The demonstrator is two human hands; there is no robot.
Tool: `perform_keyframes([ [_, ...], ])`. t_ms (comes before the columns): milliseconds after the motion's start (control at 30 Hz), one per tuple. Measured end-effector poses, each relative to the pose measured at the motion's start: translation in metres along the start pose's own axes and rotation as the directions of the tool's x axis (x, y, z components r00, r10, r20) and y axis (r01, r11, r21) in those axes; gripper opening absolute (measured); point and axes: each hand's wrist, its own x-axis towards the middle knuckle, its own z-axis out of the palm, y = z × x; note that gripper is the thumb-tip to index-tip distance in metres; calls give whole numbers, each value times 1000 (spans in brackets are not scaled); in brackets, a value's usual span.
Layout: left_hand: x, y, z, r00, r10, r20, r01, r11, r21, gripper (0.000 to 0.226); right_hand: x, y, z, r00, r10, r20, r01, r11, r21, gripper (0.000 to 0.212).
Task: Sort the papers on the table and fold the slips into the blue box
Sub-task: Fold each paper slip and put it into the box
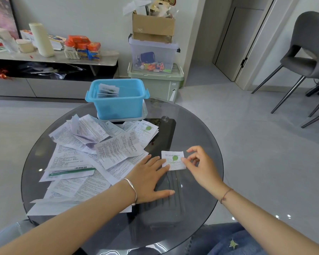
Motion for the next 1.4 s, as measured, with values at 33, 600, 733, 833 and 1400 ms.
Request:
perform_keyframes([
  [33,0,0,1,1000,2,1,-2,1000,-12,97,4,-1,2,999,51,13,-52,997,60,23],
  [600,1,1,3,1000,3,27,-1,998,-64,108,23,-5,15,1000,28,11,-28,999,31,27],
  [733,0,3,3,1000,-2,25,3,998,-58,109,24,-4,16,999,38,12,-39,999,35,27],
  [833,-1,4,4,1000,-4,30,5,999,-54,105,25,-4,17,999,41,12,-41,999,26,27],
  [1400,0,4,5,999,6,48,-4,999,-32,110,21,-5,13,993,-98,-71,91,991,-103,18],
])
